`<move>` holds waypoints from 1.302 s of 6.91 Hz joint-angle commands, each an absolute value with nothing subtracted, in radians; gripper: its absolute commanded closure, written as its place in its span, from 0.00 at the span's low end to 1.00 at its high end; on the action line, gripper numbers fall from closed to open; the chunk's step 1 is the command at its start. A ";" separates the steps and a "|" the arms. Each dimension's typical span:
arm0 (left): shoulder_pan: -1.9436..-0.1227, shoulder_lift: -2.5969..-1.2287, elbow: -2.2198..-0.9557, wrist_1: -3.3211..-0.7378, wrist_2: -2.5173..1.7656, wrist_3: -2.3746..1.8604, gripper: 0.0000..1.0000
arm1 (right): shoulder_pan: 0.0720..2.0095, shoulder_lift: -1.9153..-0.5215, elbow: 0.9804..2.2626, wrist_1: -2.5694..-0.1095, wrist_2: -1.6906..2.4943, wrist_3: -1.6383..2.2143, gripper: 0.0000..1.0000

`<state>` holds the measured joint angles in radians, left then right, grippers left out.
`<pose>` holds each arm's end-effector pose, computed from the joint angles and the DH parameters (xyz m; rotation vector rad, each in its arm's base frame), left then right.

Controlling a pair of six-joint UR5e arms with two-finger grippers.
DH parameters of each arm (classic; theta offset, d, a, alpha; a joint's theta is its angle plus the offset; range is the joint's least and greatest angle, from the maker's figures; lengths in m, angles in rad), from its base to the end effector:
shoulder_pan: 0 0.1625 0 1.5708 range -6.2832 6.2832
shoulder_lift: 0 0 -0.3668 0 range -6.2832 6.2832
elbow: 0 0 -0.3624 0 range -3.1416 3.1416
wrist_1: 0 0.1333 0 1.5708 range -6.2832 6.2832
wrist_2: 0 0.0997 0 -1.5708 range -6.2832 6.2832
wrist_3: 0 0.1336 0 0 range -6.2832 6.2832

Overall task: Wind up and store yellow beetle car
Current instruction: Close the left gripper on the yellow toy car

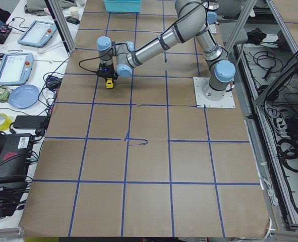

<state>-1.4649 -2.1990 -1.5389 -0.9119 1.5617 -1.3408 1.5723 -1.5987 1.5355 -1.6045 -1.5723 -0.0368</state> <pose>-0.0679 -0.6340 0.1287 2.0497 -2.3219 0.0709 0.1338 -0.4634 0.4287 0.0599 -3.1341 0.1519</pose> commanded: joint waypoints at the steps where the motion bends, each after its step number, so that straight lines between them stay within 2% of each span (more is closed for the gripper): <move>1: -1.465 -2.180 -1.539 -0.913 1.510 -1.335 1.00 | 1.571 -1.600 1.536 -1.605 -1.574 -0.037 0.00; 5: -1.538 -2.122 -1.540 -0.987 1.415 -1.370 1.00 | 1.569 -1.600 1.536 -1.605 -1.574 -0.037 0.00; 9: -1.552 -2.164 -1.549 -1.003 1.404 -1.384 1.00 | 1.568 -1.598 1.536 -1.606 -1.574 -0.040 0.00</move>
<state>-1.5519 -2.1537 -1.5497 -1.0028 1.4032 -1.3899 1.5695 -1.5988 1.5355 -1.6049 -1.5739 -0.0375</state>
